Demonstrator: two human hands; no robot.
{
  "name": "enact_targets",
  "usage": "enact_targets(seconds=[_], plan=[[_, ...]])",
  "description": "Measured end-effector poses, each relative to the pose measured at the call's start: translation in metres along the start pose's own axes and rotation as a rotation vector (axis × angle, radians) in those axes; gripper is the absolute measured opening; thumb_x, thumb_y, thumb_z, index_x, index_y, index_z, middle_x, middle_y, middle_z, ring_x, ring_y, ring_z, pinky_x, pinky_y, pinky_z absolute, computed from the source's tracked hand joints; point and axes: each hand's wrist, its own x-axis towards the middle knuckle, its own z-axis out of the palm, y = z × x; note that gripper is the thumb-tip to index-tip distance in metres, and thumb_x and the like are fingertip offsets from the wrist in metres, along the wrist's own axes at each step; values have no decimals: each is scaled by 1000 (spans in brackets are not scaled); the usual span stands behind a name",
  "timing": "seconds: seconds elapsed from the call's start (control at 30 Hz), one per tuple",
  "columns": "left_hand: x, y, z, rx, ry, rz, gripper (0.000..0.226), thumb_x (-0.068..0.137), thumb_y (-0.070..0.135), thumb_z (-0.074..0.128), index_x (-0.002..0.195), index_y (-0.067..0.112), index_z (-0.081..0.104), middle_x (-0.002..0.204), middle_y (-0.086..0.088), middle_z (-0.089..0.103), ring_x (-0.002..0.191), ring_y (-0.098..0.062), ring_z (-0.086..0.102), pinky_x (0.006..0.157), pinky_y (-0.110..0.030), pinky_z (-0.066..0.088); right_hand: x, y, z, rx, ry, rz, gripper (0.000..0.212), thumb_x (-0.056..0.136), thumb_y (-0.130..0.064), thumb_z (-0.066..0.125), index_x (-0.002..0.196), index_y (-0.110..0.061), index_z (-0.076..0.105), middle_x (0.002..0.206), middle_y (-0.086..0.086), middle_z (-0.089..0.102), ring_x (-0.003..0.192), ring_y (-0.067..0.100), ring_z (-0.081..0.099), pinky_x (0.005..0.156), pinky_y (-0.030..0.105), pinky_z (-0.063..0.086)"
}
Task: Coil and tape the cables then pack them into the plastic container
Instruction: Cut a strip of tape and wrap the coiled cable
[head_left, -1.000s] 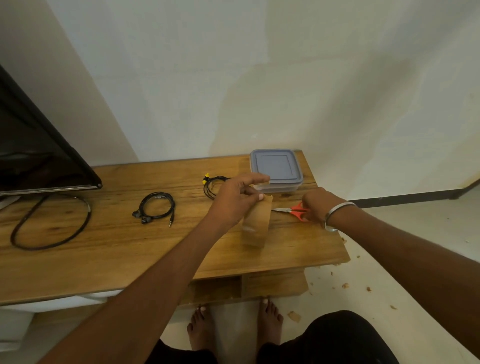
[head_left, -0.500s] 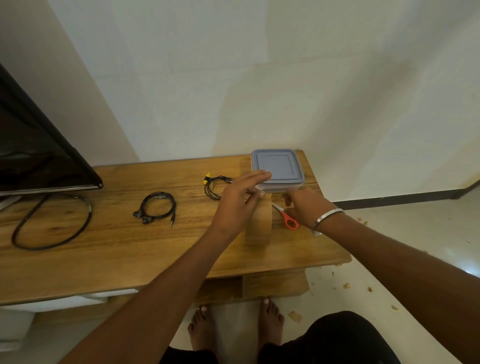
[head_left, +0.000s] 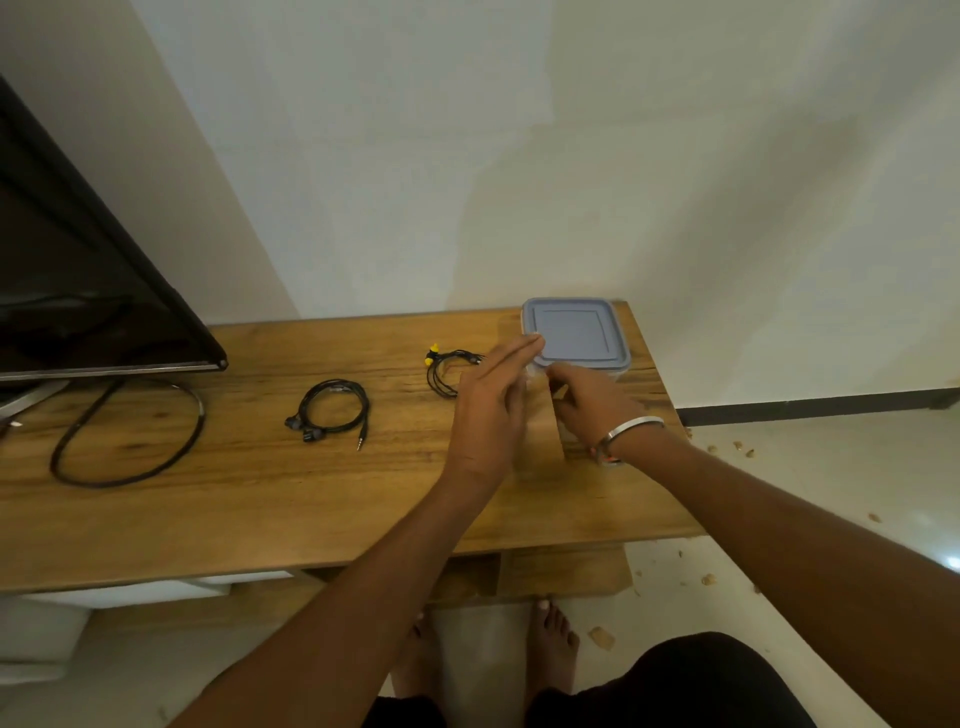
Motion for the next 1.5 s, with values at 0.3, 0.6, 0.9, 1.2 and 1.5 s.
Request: enact_targets(seconds=[0.3, 0.6, 0.9, 1.2, 1.5], plan=[[-14, -20, -4, -406, -81, -428, 55, 84, -10, 67, 134, 10, 55, 143, -2, 47, 89, -6, 69, 80, -20, 56, 6, 18, -21, -236, -103, -119, 23, 88, -18, 61, 110, -12, 63, 110, 6, 63, 97, 20, 58, 81, 21, 39], [-23, -31, -8, -434, -198, -534, 63, 81, -21, 58, 132, 16, 55, 141, 2, 48, 87, -2, 68, 73, -16, 54, 12, 11, -19, -469, -206, -157, 26, 92, -27, 55, 116, -18, 60, 114, 4, 61, 101, 21, 58, 85, 28, 45], [-32, -44, -10, -404, -239, -550, 64, 84, -21, 53, 136, 15, 53, 137, 14, 42, 100, -5, 68, 86, -16, 52, 14, 17, -18, -497, -294, -182, 29, 93, -28, 54, 120, -18, 57, 118, 4, 59, 104, 21, 56, 83, 25, 41], [-35, -45, -25, -399, -189, -498, 57, 87, -17, 53, 132, 18, 56, 141, 3, 49, 103, -6, 67, 86, -17, 52, 12, 17, -19, -447, -297, -146, 32, 91, -30, 54, 120, -18, 56, 119, 1, 55, 100, 19, 56, 84, 27, 46], [-31, -26, -50, -650, -63, -621, 69, 89, -14, 52, 135, 37, 47, 141, -2, 44, 100, -16, 70, 76, -24, 57, 15, -37, 1, -28, -14, -87, 23, 92, -23, 55, 111, -14, 62, 103, 3, 59, 88, 13, 52, 78, 27, 44]])
